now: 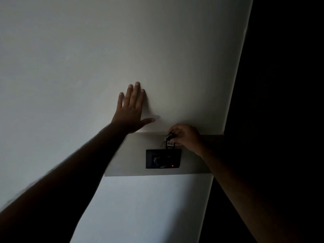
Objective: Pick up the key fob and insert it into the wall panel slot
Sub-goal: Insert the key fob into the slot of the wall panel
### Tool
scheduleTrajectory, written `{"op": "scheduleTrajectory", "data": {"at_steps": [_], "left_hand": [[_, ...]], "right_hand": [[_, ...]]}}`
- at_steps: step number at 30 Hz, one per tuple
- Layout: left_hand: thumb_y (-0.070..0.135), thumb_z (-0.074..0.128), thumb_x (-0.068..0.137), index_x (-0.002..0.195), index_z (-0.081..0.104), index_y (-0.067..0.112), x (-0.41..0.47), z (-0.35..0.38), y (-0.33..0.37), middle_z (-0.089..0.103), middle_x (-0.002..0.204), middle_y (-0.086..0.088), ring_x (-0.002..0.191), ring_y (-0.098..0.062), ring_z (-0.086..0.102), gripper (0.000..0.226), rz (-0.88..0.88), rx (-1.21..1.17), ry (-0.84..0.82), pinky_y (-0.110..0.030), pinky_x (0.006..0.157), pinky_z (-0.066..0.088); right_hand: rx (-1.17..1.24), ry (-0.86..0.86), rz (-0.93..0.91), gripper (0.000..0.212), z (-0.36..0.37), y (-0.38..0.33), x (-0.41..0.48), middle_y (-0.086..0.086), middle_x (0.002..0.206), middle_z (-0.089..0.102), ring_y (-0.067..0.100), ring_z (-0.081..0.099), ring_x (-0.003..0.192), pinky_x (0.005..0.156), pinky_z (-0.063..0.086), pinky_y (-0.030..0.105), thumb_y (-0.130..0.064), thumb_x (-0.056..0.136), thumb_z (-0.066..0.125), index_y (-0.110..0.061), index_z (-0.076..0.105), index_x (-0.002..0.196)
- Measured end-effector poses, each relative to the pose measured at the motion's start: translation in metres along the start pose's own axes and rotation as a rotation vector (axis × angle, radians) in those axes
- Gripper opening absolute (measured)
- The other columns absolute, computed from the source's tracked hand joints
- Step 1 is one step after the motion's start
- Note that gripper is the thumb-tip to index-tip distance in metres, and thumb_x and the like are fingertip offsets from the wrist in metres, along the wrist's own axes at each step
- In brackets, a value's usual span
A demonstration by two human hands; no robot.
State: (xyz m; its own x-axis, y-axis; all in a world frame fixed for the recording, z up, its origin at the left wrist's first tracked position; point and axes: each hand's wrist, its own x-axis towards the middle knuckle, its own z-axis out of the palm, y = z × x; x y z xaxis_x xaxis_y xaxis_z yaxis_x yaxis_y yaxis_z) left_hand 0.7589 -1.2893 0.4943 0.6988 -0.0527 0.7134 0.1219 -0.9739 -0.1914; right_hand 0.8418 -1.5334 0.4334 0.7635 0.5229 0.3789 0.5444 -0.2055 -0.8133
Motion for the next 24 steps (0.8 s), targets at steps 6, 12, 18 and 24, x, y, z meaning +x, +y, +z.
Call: {"op": "scheduleTrajectory", "data": {"at_steps": [6, 12, 18, 24], "left_hand": [[0.090, 0.029, 0.078, 0.157, -0.001, 0.006, 0.002, 0.002, 0.000, -0.011, 0.167, -0.019, 0.154, -0.039, -0.008, 0.120, -0.005, 0.014, -0.015, -0.063, 0.121, 0.013], [0.093, 0.028, 0.074, 0.157, -0.005, 0.006, 0.003, 0.002, 0.003, -0.015, 0.166, -0.019, 0.153, -0.039, -0.011, 0.124, -0.014, 0.014, -0.031, -0.063, 0.121, 0.010], [0.093, 0.029, 0.074, 0.157, -0.003, 0.007, 0.003, 0.003, 0.002, -0.013, 0.166, -0.019, 0.153, -0.039, -0.010, 0.124, -0.014, 0.008, -0.018, -0.064, 0.121, 0.011], [0.093, 0.028, 0.073, 0.157, -0.004, 0.007, 0.002, 0.003, 0.002, -0.014, 0.166, -0.019, 0.153, -0.039, -0.011, 0.124, -0.020, 0.008, -0.025, -0.063, 0.121, 0.011]], "right_hand": [[-0.114, 0.001, -0.050, 0.041, 0.001, 0.011, 0.003, 0.010, 0.086, 0.077, 0.025, 0.076, 0.084, 0.070, 0.064, 0.040, 0.003, 0.067, 0.084, -0.032, 0.069, 0.083], [-0.184, -0.008, -0.101, 0.043, 0.003, 0.021, 0.002, 0.001, 0.080, 0.077, 0.008, 0.073, 0.072, 0.071, 0.059, 0.026, 0.000, 0.063, 0.086, -0.034, 0.066, 0.081], [-0.220, -0.055, -0.113, 0.032, 0.004, 0.033, -0.002, 0.013, 0.088, 0.078, 0.022, 0.076, 0.081, 0.074, 0.061, 0.037, 0.002, 0.067, 0.084, -0.008, 0.070, 0.094], [-0.237, -0.019, -0.129, 0.034, 0.011, 0.048, -0.003, 0.018, 0.102, 0.075, 0.025, 0.074, 0.091, 0.080, 0.058, 0.024, 0.010, 0.075, 0.074, 0.002, 0.070, 0.108]]}}
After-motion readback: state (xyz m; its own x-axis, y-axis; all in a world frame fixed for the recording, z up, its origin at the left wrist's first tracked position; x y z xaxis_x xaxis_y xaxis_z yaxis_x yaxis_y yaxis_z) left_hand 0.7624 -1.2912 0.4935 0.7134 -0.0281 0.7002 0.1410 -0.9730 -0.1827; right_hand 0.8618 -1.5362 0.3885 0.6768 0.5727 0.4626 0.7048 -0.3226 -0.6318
